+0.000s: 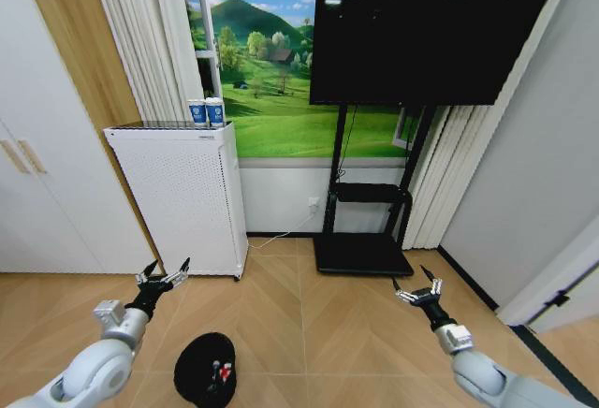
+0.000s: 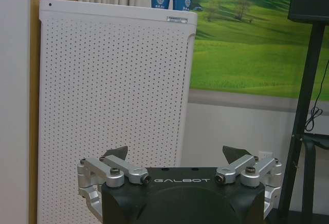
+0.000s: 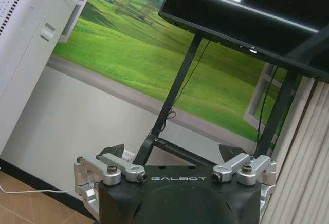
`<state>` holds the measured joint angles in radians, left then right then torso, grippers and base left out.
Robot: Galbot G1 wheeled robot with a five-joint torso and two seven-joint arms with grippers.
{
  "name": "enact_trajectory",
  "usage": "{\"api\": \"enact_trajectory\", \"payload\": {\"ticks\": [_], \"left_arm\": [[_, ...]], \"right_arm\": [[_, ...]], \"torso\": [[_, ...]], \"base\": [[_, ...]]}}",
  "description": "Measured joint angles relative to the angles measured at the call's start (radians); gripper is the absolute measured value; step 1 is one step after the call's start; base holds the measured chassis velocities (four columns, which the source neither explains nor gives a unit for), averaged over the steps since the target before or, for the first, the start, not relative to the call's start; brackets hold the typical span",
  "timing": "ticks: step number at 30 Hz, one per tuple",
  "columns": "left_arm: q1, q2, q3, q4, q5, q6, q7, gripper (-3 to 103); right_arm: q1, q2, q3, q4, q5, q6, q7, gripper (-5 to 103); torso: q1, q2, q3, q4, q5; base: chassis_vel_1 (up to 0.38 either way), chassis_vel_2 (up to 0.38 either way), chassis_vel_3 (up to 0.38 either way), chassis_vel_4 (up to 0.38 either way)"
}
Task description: Pick up the trash bin and place the garbage on the floor into it.
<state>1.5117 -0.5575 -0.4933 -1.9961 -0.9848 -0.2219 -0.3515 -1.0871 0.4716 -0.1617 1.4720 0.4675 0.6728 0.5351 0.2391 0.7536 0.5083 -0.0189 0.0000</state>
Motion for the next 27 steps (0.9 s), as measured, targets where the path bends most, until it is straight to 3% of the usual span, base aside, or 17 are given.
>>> {"api": "enact_trajectory", "payload": {"ticks": [14, 27], "left_arm": [[0.022, -0.033, 0.000, 0.002, 0.023, -0.004, -0.006, 100], [0.025, -0.046, 0.007, 0.000, 0.013, -0.008, 0.002, 100]], "right_arm": [[-0.007, 0.010, 0.000, 0.012, 0.008, 0.010, 0.014, 100], [-0.002, 0.022, -0.001, 0.021, 0.035, 0.016, 0.017, 100]], "torso": [[-0.003, -0.005, -0.003, 0.0001, -0.0003], [-0.004, -0.007, -0.005, 0.0001, 0.0000]], "base": [[0.159, -0.147, -0.165, 0.164], [0.309, -0.319, -0.305, 0.318]]}}
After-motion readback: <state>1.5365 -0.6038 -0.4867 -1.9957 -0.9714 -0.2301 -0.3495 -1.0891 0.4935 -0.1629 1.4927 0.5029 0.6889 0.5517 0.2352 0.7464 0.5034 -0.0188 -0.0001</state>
